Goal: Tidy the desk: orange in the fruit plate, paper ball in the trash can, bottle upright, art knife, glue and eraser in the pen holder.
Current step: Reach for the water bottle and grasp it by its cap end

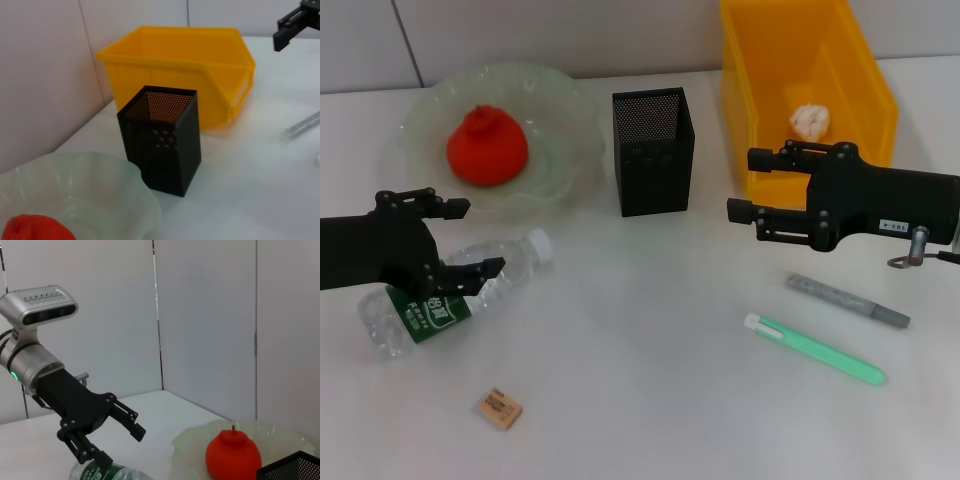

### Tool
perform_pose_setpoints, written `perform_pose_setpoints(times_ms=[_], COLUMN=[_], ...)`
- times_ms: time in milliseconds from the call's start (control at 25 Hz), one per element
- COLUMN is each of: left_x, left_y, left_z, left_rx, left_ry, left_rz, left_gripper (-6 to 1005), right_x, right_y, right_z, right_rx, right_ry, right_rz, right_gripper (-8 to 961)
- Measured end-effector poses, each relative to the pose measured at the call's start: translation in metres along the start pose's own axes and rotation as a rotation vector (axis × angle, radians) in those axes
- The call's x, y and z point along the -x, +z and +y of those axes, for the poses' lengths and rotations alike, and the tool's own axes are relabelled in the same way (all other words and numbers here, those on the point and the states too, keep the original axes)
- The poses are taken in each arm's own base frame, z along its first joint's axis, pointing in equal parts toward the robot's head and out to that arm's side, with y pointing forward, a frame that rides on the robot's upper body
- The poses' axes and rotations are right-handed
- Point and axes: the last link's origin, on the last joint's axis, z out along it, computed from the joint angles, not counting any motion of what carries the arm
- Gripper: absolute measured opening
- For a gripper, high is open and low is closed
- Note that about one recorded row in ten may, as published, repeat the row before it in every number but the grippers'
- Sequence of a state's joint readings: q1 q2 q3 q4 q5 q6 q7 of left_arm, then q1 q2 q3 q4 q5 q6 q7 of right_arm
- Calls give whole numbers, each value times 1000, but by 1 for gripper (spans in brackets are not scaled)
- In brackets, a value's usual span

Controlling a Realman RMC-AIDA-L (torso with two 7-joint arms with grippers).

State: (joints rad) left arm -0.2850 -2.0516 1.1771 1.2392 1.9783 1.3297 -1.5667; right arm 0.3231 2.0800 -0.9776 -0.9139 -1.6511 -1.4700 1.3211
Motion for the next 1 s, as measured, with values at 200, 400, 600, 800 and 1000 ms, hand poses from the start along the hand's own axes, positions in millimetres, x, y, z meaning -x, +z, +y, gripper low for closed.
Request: perform_pose_setpoints(times_ms=[200, 400, 600, 800, 1000], left_x=[-14, -23, -28, -31, -33], left_y=[9, 24, 38, 45, 49], left_z=[1, -2, -5, -11, -15], left_rx=[23, 57, 89, 65, 27], left_ry=[15, -37, -52, -43, -32], left_rz=[-53, -88, -103, -98, -96], left_gripper=[701, 699, 698, 696, 695], right_x=[1, 1, -3, -5, -7], right_y=[2, 2, 3, 1, 0], right_z=[-1, -2, -3, -2, -1], right_rx=[1, -5, -15, -20, -24], right_ry=[0, -1, 14, 21, 26], right_rz=[-1, 0, 4, 5, 6], right_gripper=[691, 691, 691, 691, 691])
